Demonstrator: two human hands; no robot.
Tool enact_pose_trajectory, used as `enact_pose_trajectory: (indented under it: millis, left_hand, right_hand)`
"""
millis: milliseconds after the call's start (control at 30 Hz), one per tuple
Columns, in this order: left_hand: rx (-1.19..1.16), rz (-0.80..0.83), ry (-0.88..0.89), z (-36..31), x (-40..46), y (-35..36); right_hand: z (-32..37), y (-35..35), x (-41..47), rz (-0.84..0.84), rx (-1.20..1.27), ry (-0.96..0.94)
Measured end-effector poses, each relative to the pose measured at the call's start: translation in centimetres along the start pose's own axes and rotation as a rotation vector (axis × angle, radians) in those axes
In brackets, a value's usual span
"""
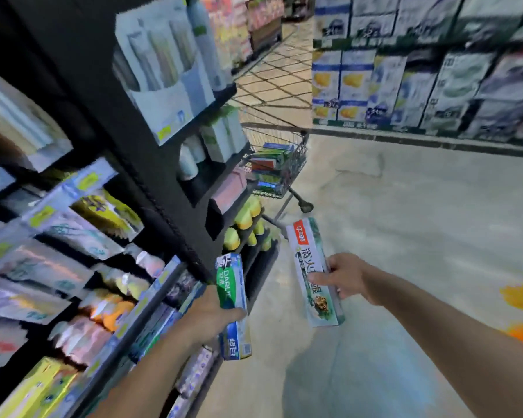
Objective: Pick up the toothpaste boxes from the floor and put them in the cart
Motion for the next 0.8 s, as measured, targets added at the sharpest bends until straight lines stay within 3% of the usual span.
enact_pose_trajectory:
  millis: [167,400,800]
  left_hand:
    - [0.140,0.036,0.042,-8.6,6.2,3.0]
    - [0.142,0.121,0.127,-17.9,16.0,6.7]
    - [0.107,0.224,0.047,-30.3,34.0,4.1]
  right_hand:
    - [-1.5,-9.1,1.3,-0.109,0.120,0.032]
    - [-2.0,-17.4,6.4,-0.203,0.187,0.042]
    - [6.7,-29.7,20.7,-0.276,0.145,0.122]
Point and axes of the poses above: each hand's wrist, its own x-axis towards the middle knuckle, its own y-axis out of the palm, z = x × y, the point moved 7 cm from there along x, towards the middle knuckle, and after that the axes turned 5 degrees about -x, right-handed, at the moved point
